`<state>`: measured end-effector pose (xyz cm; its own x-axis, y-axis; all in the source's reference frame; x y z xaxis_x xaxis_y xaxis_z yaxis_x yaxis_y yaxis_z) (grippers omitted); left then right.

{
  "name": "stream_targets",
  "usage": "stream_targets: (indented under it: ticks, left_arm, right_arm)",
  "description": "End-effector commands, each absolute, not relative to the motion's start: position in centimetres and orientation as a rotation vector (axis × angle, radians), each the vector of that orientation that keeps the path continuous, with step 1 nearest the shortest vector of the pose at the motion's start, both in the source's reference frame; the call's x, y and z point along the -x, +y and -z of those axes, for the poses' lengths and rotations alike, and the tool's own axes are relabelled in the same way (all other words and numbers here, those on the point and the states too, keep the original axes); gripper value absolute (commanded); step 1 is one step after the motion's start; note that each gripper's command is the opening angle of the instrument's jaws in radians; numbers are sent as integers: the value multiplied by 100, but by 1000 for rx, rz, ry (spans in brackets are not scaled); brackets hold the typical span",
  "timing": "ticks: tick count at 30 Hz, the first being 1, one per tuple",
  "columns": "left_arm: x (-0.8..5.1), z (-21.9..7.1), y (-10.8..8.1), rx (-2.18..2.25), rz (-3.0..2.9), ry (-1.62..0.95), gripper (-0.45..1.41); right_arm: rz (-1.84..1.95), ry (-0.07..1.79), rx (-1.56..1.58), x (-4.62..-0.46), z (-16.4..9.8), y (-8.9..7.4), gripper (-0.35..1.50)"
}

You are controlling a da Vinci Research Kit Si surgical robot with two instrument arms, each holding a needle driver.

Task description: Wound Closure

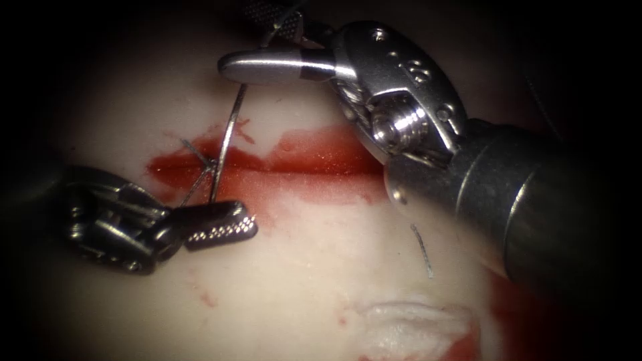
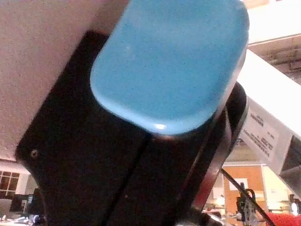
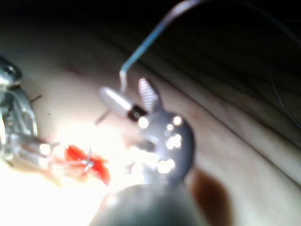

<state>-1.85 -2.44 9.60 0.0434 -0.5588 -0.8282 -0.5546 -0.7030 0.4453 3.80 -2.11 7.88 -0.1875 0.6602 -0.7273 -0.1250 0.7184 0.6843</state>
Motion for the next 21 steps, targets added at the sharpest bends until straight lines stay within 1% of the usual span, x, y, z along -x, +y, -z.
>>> stream_targets:
  ticks: [1,4,9,15,21]
  left_arm:
    - [191,-960,-233,-2265,1802,-1243,-45]
    - [189,-966,-231,-2294,1849,-1242,-45]
    - [182,-972,-225,-2296,1897,-1330,-45]
    - [182,-976,-226,-2305,1933,-1353,-45]
    - [188,-976,-231,-2339,1924,-1321,-45]
  right_arm:
    - [-748,1619,-448,-388,-789,-202,146]
    - [-761,1617,-467,-387,-791,-204,146]
    - [-778,1593,-497,-387,-803,-217,141]
    - [-815,1470,-526,-388,-804,-230,133]
    - [-833,1458,-521,-395,-803,-226,135]
